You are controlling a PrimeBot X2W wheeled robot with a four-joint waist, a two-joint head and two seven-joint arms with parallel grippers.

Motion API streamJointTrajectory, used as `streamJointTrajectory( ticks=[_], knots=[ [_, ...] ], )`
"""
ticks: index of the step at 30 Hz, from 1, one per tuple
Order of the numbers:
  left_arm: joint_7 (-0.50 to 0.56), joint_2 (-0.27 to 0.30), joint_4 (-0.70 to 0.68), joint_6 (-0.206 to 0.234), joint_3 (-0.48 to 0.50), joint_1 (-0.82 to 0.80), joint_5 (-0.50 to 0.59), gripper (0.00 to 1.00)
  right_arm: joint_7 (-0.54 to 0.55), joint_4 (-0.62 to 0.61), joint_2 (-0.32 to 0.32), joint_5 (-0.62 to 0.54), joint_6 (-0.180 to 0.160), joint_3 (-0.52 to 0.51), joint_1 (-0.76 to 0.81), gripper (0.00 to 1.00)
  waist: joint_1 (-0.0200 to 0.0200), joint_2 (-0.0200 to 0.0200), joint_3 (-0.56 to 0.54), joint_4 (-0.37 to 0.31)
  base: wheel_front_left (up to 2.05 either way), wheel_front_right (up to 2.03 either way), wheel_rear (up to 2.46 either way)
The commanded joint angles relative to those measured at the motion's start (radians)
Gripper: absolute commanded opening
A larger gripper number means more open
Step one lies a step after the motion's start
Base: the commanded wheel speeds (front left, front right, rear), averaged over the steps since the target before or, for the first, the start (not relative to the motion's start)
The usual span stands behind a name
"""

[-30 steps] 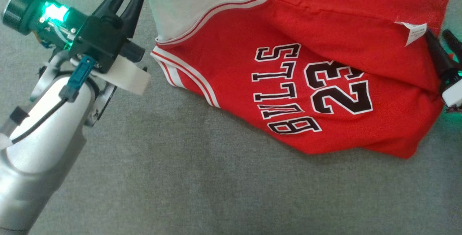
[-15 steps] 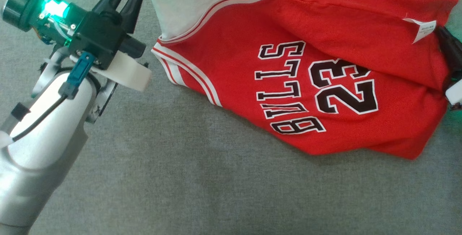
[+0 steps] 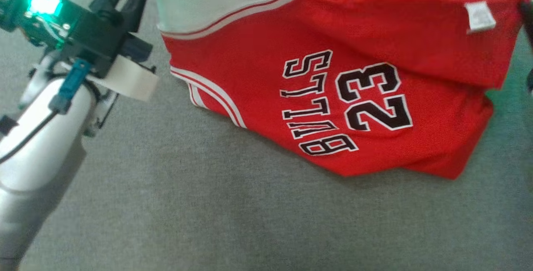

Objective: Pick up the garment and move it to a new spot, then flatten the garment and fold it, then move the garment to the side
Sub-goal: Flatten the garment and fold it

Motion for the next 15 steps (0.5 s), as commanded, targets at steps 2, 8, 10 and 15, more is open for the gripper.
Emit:
streamJointTrajectory(
  ticks=[2, 8, 10, 15],
  knots=[
    [-0.011, 0.065, -0.031, -0.001, 0.066, -0.067, -0.011, 0.00, -0.019, -0.051, -0.082, -0.014, -0.001, -0.013, -0.018, 0.00, 0.0000, 0.0000, -0.051, -0.024, 0.00, 0.00, 0.00],
    [-0.005, 0.128, -0.061, -0.041, 0.104, -0.126, -0.033, 0.00, -0.014, -0.188, -0.204, -0.033, -0.001, -0.027, -0.066, 0.00, 0.0000, 0.0000, -0.154, -0.055, 0.00, 0.00, 0.00],
    [0.001, 0.144, -0.069, -0.053, 0.114, -0.149, -0.038, 0.00, -0.014, -0.212, -0.232, -0.036, -0.001, -0.036, -0.080, 0.00, 0.0000, 0.0000, -0.178, -0.060, 0.00, 0.00, 0.00],
    [0.000, 0.169, -0.093, -0.073, 0.141, -0.207, -0.050, 0.00, -0.021, -0.243, -0.287, -0.047, -0.001, -0.067, -0.113, 0.00, 0.0000, 0.0000, -0.227, -0.071, 0.00, 0.00, 0.00]
  ],
)
